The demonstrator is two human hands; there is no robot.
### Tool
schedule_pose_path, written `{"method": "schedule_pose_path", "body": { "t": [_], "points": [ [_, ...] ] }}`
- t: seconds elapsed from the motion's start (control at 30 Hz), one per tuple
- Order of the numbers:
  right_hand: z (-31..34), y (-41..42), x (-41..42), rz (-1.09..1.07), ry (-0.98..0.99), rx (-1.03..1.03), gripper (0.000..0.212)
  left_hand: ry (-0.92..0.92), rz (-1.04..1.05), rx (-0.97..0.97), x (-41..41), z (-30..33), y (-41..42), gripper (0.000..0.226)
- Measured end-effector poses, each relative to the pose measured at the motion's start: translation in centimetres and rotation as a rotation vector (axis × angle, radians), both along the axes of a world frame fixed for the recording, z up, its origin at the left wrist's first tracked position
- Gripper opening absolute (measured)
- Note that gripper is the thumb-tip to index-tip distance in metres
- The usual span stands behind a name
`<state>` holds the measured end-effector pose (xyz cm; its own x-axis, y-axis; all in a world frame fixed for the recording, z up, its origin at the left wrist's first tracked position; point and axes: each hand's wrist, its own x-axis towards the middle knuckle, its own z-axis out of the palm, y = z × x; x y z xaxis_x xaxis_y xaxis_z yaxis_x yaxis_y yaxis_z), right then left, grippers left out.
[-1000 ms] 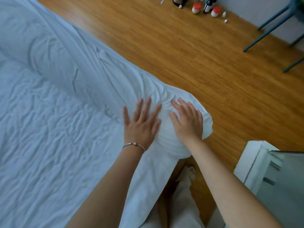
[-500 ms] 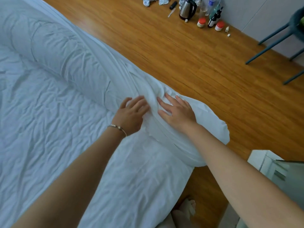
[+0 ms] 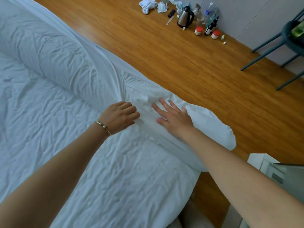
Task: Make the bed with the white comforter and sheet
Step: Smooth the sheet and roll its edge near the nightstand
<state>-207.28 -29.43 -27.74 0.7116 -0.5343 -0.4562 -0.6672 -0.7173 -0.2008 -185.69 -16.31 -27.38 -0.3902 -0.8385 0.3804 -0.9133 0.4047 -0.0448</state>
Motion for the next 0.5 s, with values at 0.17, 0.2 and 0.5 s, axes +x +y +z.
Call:
{"method": "schedule_pose_path", "body": {
  "t": [0.17, 0.2, 0.5],
  "points": [
    [-0.6, 0.5, -0.1, 0.018, 0.04, -0.064, 0.055, 0.097, 0.027, 0.084, 0.7, 1.5, 0.9, 0.018],
    [-0.6, 0.4, -0.1, 0.017, 0.041, -0.058, 0.055, 0.098, 0.053, 0.119, 1.0, 1.7, 1.2, 0.022],
    [-0.9, -0.7, 1.1, 0.039, 0.105, 0.029, 0.054, 0.252, 0.642, 0.637, -0.3, -4.3, 13.9, 0.06]
  ]
}}
